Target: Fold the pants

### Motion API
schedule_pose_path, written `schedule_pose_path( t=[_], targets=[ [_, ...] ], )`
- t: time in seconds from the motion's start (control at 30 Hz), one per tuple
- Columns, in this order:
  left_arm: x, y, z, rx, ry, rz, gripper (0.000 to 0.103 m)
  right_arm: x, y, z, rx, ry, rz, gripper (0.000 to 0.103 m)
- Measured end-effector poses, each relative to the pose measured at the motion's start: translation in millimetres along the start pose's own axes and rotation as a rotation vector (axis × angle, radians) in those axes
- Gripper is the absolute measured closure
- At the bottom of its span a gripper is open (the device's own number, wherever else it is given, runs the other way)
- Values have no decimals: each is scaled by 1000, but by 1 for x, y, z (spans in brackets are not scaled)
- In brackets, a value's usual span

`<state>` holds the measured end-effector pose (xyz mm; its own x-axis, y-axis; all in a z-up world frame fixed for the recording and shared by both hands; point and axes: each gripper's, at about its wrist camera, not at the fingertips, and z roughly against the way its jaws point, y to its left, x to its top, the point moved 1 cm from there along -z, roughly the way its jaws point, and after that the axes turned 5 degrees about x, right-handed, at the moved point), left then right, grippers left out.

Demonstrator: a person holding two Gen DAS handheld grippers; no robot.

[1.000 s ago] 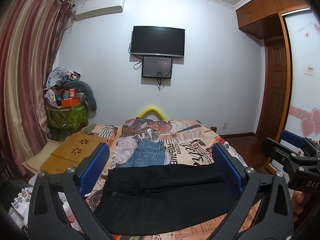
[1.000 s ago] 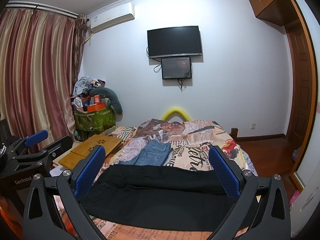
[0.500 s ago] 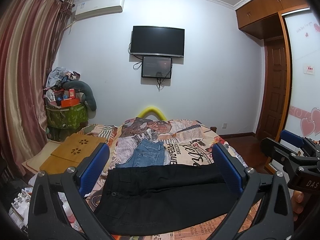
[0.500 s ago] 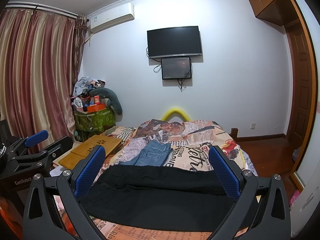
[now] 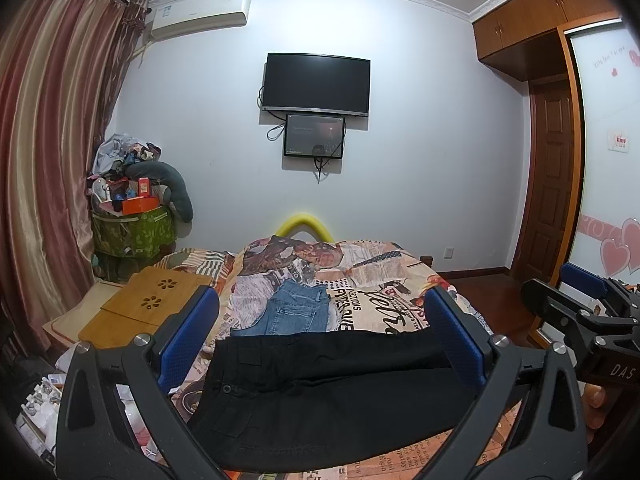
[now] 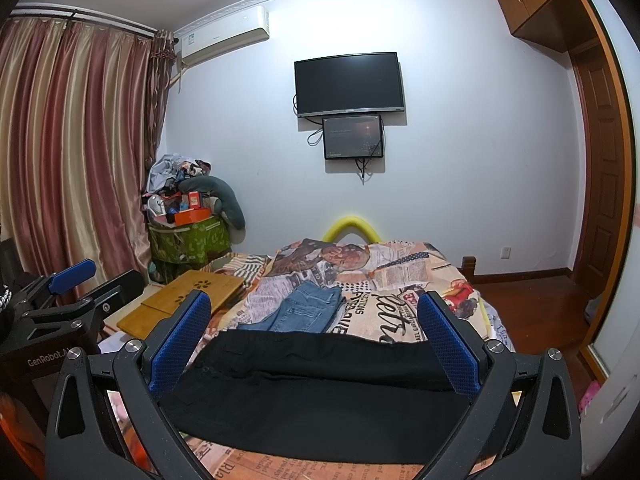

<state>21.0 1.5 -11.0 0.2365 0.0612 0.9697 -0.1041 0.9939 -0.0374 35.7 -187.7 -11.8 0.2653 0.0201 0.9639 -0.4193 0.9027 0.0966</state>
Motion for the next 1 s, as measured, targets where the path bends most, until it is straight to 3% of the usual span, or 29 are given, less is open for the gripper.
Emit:
schedule_pose_path(
  t=[0.7,1.0],
  targets=[
    [1,2,-1,-10,8,5,0,2,-10,-4,-5,6,-4,0],
    [3,13,-40,-13,66,19,0,-1,-30,-30,-31,31,-16,0]
  ],
)
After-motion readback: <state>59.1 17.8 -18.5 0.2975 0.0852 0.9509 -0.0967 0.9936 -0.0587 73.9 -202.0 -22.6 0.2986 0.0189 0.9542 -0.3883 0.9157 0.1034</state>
